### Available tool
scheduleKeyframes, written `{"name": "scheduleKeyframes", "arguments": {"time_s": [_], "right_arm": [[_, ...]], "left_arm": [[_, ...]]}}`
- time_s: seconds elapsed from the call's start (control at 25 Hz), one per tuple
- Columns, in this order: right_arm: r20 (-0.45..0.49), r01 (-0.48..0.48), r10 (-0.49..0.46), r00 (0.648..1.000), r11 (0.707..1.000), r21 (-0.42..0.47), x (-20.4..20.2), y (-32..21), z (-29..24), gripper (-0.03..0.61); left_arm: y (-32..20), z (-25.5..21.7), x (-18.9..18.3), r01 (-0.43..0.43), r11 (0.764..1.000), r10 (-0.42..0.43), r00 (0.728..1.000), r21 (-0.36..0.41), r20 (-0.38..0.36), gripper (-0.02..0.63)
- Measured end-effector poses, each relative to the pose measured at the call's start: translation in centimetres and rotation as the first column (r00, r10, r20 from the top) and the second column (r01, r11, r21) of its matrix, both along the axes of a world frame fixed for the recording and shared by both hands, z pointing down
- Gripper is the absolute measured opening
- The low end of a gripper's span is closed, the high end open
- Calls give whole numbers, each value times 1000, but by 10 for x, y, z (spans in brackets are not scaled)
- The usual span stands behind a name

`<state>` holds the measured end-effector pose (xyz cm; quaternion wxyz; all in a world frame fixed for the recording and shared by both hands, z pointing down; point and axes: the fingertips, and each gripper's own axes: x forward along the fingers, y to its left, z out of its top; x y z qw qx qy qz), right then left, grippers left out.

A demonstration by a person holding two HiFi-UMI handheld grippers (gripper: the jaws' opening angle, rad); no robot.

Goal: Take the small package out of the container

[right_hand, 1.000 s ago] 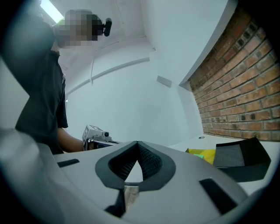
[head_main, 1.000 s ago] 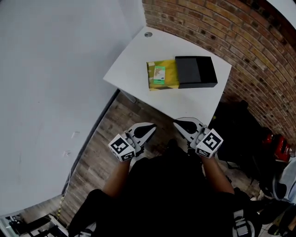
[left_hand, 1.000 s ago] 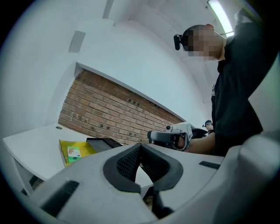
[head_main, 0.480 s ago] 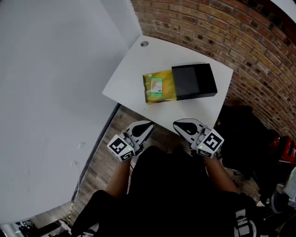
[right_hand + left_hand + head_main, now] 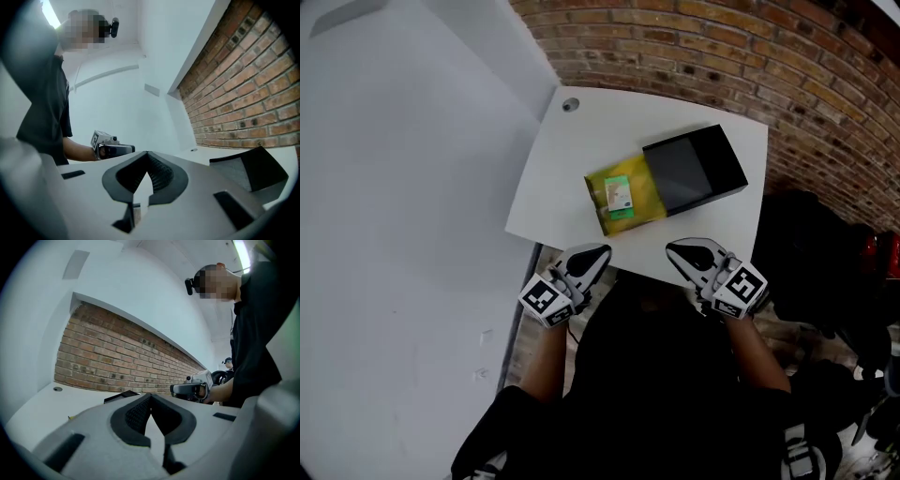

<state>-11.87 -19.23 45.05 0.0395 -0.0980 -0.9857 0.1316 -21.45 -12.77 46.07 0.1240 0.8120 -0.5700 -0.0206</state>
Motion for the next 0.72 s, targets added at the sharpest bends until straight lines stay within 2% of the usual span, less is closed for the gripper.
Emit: {"name": "scheduleKeyframes", "arguments": {"time_s": [0.28, 0.44, 0.56, 0.72], "right_arm": [[-36, -172, 172, 984, 985, -12, -54, -13, 2, 6], [-35, -251, 251, 967, 968, 5, -73, -18, -6, 6], [-38, -315, 315, 948, 949, 20, -77, -24, -10, 6], [-33, -403, 404, 914, 914, 34, -73, -27, -12, 6]], "left_arm": [[-26, -4, -77, -133, 991, 133, 991, -7, 27, 12], [-46, 2, -101, -228, 973, 231, 965, -40, 126, 12], [-61, 4, -110, -338, 938, 345, 904, -70, 251, 12], [-83, 18, -111, -492, 856, 511, 753, -161, 414, 12]]}}
